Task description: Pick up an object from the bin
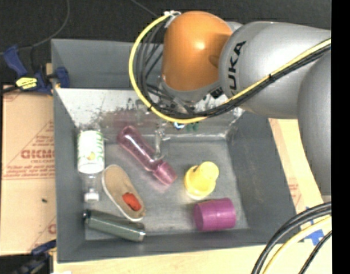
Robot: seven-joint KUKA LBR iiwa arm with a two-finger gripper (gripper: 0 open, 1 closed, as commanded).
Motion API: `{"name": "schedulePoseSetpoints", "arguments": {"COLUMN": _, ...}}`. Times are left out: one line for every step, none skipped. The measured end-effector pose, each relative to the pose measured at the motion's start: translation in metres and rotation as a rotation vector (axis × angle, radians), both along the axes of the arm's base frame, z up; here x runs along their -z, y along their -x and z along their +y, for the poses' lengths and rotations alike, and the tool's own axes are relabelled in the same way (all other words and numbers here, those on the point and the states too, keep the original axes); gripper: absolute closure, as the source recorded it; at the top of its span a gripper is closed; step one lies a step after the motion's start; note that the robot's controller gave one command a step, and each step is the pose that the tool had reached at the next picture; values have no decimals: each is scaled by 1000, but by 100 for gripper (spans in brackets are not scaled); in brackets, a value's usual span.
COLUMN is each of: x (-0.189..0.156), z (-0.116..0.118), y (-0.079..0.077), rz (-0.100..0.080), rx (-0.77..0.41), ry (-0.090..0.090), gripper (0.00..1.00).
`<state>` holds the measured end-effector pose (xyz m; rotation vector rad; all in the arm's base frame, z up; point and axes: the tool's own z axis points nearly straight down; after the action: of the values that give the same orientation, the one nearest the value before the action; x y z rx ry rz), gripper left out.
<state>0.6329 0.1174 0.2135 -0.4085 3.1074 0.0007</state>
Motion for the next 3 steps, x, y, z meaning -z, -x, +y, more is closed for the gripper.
{"name": "schedulePoseSetpoints", "arguments": {"x": 62, "z": 54, "y": 17, "rz": 6, "rx": 84, "ry": -1, "gripper": 0}}
{"name": "schedulePoseSetpoints", "arguments": {"x": 86, "z": -35, "y": -3, "rz": -3, "rx": 12, "ry": 0, "gripper": 0}}
{"name": "schedulePoseSetpoints", "arguments": {"x": 70, "z": -40, "y": 10, "rz": 2, "rx": 184, "ry": -1, "gripper": 0}}
